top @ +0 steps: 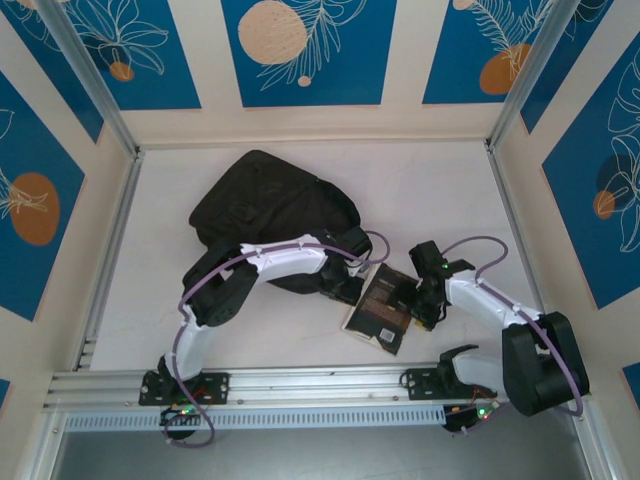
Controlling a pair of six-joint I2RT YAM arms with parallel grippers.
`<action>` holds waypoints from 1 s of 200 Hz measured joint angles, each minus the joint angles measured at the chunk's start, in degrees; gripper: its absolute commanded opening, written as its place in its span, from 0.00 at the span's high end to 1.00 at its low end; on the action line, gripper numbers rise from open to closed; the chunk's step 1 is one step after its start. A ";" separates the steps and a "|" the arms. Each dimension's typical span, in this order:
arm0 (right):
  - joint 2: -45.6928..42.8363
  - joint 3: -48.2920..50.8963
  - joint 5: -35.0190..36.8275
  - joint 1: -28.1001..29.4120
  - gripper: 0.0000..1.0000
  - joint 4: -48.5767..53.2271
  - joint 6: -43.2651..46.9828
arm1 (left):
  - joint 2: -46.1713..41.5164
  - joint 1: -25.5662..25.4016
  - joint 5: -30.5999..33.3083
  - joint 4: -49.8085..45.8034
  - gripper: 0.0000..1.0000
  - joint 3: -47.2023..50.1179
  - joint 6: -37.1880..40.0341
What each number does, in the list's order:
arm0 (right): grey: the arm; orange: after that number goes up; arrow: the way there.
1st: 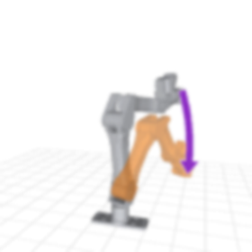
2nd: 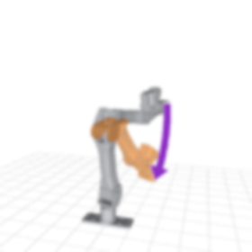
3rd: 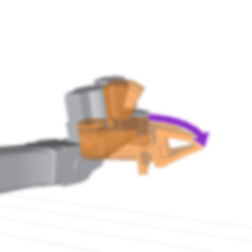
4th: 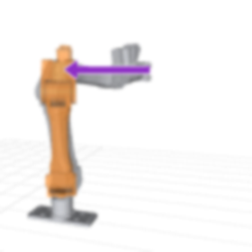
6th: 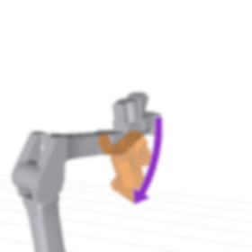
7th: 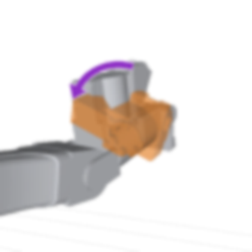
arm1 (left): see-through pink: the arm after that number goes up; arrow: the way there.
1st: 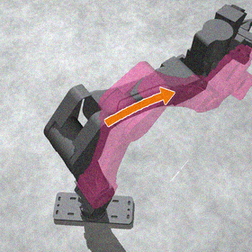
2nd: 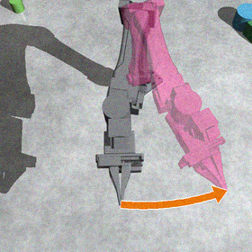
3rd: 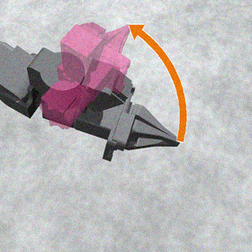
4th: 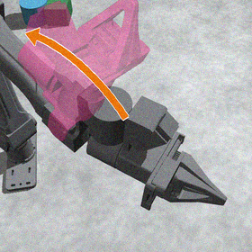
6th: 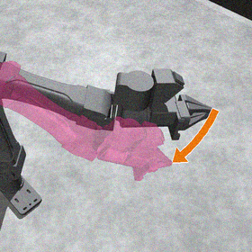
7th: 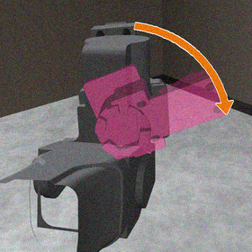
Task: Pack the student bag
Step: Pick up the book from the bottom-center of the table.
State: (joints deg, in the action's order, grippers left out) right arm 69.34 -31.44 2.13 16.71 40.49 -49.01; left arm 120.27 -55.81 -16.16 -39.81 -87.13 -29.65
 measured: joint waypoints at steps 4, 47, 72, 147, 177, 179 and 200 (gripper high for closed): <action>0.33 -0.26 -0.11 -0.04 0.29 0.09 0.02 | 0.02 0.00 -0.11 0.02 0.86 -0.02 0.00; 0.09 -0.85 -2.95 0.15 0.30 -1.79 0.70 | 0.22 -0.31 -0.68 -0.35 0.87 -0.02 0.00; -3.87 -0.72 -4.07 -0.04 0.30 -3.78 1.60 | 0.22 -0.02 -0.26 -2.45 0.87 -0.02 0.02; -21.99 2.23 -10.27 -3.41 0.32 -10.34 -2.32 | 0.22 0.07 -0.07 -4.79 0.88 -0.02 0.07; -24.96 5.46 -13.62 -3.63 0.33 -15.06 -5.81 | 0.22 0.07 0.11 -5.18 0.88 -0.02 0.07; -24.90 5.66 -14.01 -3.63 0.33 -15.47 -6.03 | 0.22 0.07 0.11 -5.18 0.88 -0.02 0.07; -23.56 7.10 -17.14 -3.63 0.34 -19.10 -7.63 | 0.22 0.09 0.11 -5.20 0.88 0.00 0.07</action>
State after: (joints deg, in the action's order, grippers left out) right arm 45.78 -24.34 -15.00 13.08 21.39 -56.64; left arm 120.49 -55.72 -16.05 -45.01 -87.13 -29.58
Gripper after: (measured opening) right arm 0.664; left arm 0.119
